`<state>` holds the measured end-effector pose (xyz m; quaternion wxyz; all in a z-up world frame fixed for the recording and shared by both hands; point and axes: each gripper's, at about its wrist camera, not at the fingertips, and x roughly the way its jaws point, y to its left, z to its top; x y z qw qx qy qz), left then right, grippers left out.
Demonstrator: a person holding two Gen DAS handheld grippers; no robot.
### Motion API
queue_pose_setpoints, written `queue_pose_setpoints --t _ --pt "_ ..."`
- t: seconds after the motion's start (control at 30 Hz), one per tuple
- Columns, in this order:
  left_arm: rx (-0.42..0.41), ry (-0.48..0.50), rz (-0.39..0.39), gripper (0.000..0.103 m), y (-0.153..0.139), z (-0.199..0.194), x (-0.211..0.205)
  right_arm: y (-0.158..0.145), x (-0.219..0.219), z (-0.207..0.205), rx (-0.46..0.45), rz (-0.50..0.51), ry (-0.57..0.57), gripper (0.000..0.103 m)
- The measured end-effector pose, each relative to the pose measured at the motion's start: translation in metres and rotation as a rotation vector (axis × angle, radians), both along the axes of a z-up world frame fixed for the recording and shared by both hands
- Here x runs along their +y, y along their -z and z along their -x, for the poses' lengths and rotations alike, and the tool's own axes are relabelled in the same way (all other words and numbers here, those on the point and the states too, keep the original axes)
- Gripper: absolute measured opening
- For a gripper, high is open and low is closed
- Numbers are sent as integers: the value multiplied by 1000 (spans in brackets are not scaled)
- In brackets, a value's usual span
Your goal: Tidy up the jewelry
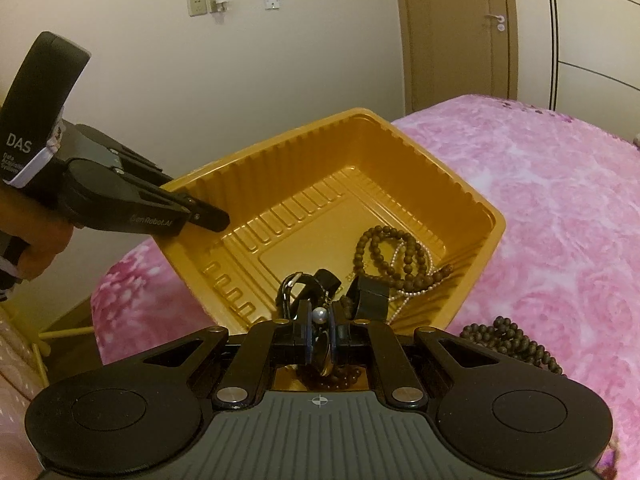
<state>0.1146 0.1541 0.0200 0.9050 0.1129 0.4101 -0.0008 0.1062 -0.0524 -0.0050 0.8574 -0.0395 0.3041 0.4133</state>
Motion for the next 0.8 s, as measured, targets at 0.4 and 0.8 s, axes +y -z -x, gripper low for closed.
queue_pose_setpoints --t 0.4,0.8 --pt "0 -1 0 3 0 0 0 0 -29 -4 12 -39 92 32" --pt "-2 0 0 3 -1 1 0 36 -131 -13 90 47 492 32"
